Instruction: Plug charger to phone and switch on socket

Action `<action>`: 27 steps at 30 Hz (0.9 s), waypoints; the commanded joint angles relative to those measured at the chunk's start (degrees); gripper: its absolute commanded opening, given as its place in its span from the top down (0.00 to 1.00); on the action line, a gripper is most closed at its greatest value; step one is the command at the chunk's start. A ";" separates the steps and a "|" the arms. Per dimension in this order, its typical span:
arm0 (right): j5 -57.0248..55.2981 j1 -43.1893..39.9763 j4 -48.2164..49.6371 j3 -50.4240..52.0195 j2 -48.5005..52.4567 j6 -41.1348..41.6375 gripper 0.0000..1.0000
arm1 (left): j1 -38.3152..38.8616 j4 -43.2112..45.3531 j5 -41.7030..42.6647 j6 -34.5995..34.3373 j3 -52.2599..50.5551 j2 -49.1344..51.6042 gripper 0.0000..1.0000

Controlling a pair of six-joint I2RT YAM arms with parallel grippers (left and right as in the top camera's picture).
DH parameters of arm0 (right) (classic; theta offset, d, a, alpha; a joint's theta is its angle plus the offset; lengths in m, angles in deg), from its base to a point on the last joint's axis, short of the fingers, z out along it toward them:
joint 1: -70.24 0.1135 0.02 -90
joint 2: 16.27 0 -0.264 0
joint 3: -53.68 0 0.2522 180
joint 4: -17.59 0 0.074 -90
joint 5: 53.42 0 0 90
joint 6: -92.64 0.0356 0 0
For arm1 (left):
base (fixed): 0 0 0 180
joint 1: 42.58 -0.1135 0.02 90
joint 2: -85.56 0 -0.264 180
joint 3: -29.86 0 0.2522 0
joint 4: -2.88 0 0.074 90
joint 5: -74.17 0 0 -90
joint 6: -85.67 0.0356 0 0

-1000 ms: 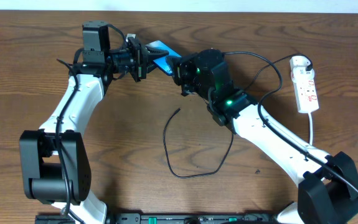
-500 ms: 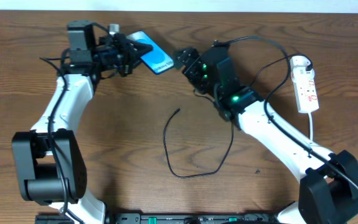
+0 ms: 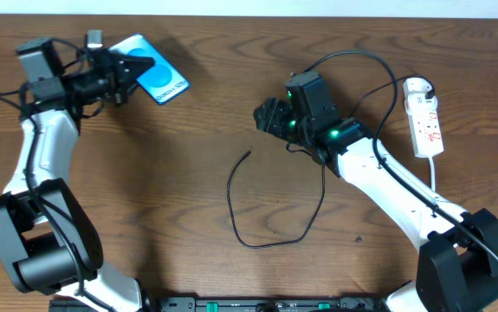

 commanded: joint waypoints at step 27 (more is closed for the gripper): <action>9.29 6.49 -3.52 -0.20 15.78 11.15 0.64 | -2.40 -1.14 4.42 1.75 -0.22 -1.27 0.93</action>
